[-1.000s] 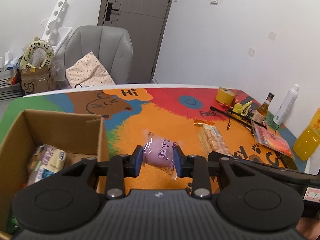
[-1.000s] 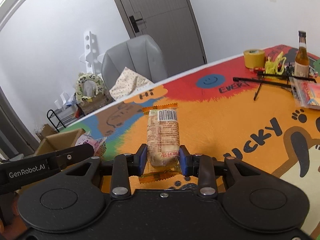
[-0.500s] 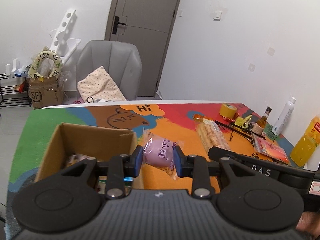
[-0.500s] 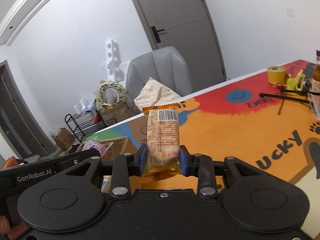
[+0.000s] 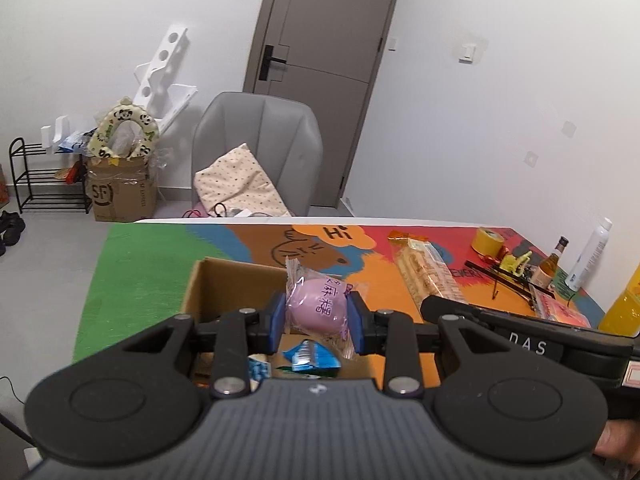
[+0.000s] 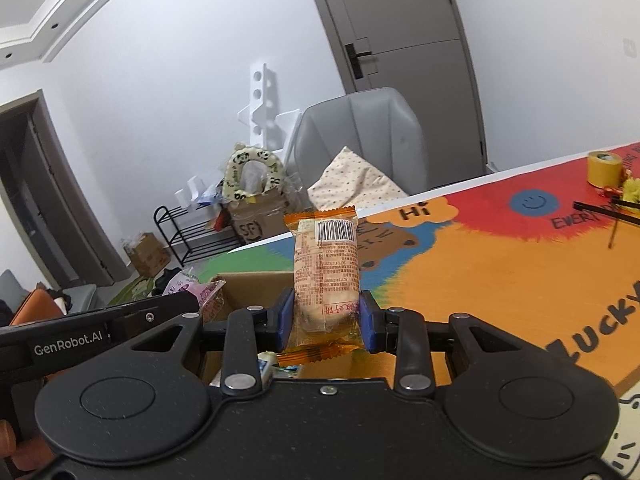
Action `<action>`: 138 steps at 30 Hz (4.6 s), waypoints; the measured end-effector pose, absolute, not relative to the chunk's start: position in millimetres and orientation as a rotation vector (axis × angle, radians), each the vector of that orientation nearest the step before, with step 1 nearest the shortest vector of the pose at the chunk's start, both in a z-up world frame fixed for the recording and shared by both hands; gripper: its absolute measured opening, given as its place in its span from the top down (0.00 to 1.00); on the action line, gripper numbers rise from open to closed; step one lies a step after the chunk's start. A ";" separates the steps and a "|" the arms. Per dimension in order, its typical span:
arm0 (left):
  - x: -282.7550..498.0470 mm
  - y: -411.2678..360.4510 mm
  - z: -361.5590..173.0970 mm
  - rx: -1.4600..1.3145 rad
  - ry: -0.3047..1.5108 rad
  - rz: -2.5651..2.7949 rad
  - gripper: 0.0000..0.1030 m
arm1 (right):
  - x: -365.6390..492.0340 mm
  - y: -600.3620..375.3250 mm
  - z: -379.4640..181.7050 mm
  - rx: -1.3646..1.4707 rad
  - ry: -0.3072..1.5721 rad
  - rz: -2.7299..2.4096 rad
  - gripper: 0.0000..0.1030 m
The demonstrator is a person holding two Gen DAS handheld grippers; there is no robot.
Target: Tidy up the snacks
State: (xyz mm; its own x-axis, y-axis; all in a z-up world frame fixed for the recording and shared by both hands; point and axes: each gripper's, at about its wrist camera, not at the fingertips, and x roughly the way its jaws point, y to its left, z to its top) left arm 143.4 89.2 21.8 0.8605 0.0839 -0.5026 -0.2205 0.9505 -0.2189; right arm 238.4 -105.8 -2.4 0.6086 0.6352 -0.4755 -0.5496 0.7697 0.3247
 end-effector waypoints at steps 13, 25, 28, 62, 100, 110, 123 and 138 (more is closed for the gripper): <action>140.9 130.3 9.2 -0.322 0.524 0.193 0.69 | 237.9 -59.7 -5.0 0.107 0.649 0.743 0.69; 133.1 149.7 -5.3 -0.339 0.572 0.192 0.69 | 246.1 -49.5 -21.3 0.137 0.702 0.734 0.48; 130.2 150.4 -8.7 -0.334 0.592 0.183 0.69 | 246.8 -53.8 -24.6 0.151 0.711 0.725 0.46; 111.1 105.6 -2.3 -0.234 0.619 0.213 0.04 | 206.1 -129.3 -20.1 0.163 0.662 0.602 0.00; 21.2 58.6 24.4 -0.164 0.522 0.161 0.00 | 97.3 -195.5 20.1 0.137 0.553 0.396 0.00; 10.0 69.7 28.7 -0.149 0.516 0.165 0.00 | 87.8 -192.3 31.9 0.110 0.534 0.426 0.00; 5.7 69.9 28.6 -0.138 0.525 0.167 0.00 | 79.3 -182.6 31.0 0.095 0.555 0.479 0.00; 2.5 61.9 31.1 -0.117 0.538 0.139 0.00 | 79.8 -185.6 34.3 0.093 0.547 0.465 0.00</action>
